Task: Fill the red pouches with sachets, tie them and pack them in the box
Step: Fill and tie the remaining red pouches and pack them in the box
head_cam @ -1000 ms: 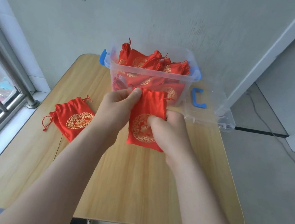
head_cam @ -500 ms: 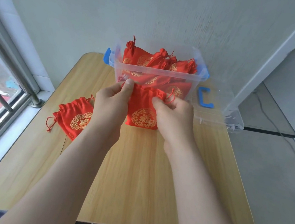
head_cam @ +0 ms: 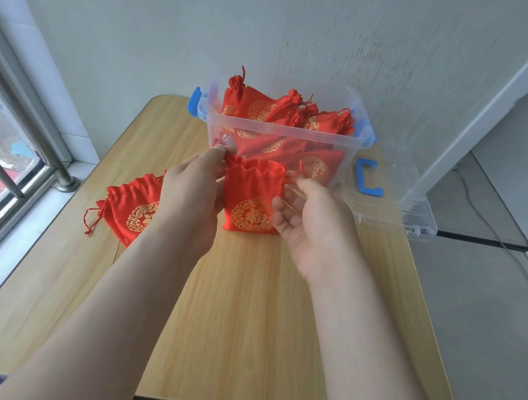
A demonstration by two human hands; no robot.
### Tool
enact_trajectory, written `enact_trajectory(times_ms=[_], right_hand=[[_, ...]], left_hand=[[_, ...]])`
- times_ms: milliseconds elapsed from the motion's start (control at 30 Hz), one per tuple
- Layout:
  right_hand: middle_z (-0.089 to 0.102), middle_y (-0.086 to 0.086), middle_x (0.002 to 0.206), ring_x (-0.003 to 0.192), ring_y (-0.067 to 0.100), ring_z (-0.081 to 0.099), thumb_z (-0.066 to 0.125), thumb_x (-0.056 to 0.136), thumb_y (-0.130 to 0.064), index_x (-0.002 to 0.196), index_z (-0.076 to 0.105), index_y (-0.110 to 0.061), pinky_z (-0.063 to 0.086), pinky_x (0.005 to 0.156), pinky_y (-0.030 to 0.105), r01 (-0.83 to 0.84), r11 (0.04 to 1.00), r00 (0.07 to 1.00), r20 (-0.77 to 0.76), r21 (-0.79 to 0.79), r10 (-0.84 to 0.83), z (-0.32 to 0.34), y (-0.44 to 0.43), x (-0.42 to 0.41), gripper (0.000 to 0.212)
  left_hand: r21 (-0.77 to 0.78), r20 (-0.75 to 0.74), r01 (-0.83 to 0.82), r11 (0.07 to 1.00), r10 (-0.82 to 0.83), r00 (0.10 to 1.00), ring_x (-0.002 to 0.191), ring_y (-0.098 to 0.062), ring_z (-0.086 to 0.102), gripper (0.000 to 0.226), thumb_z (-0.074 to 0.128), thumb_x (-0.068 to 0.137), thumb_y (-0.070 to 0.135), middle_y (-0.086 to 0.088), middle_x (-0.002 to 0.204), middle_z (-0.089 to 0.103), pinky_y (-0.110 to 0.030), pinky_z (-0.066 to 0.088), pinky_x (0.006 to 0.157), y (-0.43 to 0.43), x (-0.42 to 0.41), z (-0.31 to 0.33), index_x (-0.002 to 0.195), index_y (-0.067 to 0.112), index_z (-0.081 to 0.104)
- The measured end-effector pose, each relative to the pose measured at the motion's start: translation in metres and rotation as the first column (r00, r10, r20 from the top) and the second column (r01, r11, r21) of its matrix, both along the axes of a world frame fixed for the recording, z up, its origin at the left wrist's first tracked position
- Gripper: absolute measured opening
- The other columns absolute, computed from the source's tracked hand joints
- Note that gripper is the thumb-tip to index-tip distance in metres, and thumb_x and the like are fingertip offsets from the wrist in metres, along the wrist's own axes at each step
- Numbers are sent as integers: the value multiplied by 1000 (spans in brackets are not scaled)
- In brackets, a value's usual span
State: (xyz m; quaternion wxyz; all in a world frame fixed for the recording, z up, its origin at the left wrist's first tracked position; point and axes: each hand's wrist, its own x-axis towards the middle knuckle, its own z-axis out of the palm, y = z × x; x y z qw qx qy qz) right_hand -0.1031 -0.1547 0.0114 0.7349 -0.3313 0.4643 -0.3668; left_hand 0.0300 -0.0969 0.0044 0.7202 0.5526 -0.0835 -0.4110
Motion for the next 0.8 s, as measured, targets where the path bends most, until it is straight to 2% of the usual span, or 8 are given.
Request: enact_trajectory(times_ms=[67, 167, 267, 400, 533, 633, 700, 800], right_hand=[[74, 3, 88, 68, 15, 68, 65, 97, -17, 96, 74, -16, 53, 65, 28, -9, 1000, 1000, 10, 16, 9, 3, -1, -3, 9], [75, 1, 87, 72, 15, 69, 67, 92, -20, 96, 75, -18, 52, 66, 28, -54, 998, 998, -30, -13, 53, 6, -1, -6, 9], [77, 0, 86, 73, 15, 71, 74, 94, -24, 90, 77, -19, 54, 66, 27, -36, 998, 996, -88, -53, 31, 6, 0, -7, 7], [78, 3, 89, 73, 15, 74, 74, 96, -25, 93, 79, -19, 56, 63, 25, 2, 997, 994, -111, -79, -11, 6, 0, -8, 8], [81, 5, 93, 77, 18, 78, 79, 89, -24, 99, 81, -18, 56, 65, 26, 96, 995, 995, -34, -11, -96, 10, 0, -9, 11], [81, -1, 89, 79, 14, 78, 76, 88, -24, 107, 81, -18, 56, 67, 24, 185, 981, 981, 47, 57, -188, 10, -1, -11, 20], [82, -2, 91, 83, 13, 80, 73, 90, -23, 108, 79, -18, 57, 74, 25, 229, 965, 964, 106, 131, -243, 11, -2, -13, 20], [83, 2, 99, 91, 17, 81, 68, 94, -20, 110, 77, -14, 59, 90, 30, 235, 945, 944, 179, 229, -278, 10, -3, -15, 19]], left_hand=[[-10, 0, 13, 1000, -13, 1000, 88, -18, 77, 25, 74, 93, 26, -8, 117, 78, -39, 62, 93, 1, 0, 1, 113, 14, 82], [-2, 0, 33, 999, -33, 999, 90, -20, 77, 25, 78, 89, 26, -7, 115, 79, -45, 61, 100, 1, -1, 1, 111, 14, 82], [14, 10, 46, 999, -46, 999, 93, -20, 78, 24, 79, 88, 27, -5, 111, 80, -47, 59, 104, 0, -3, 2, 108, 14, 83], [7, -2, 47, 999, -47, 999, 90, -19, 76, 22, 78, 90, 25, -5, 102, 81, -47, 57, 106, -1, -5, 3, 108, 13, 82], [-34, -82, 6, 999, -8, 997, 89, -19, 75, 19, 78, 87, 23, -6, 103, 80, -43, 57, 105, 0, -5, 5, 104, 15, 80], [-47, -157, -74, 996, 66, 985, 102, -17, 76, 23, 74, 88, 23, 0, 107, 81, -40, 57, 103, 1, -6, 9, 109, 18, 81], [-32, -196, -108, 994, 100, 975, 110, -15, 74, 30, 73, 87, 26, 3, 108, 82, -36, 53, 100, 2, -6, 10, 116, 22, 81], [-26, -298, -147, 989, 133, 945, 111, -14, 73, 31, 71, 87, 23, 3, 110, 82, -34, 52, 100, 3, -6, 11, 116, 22, 83]])
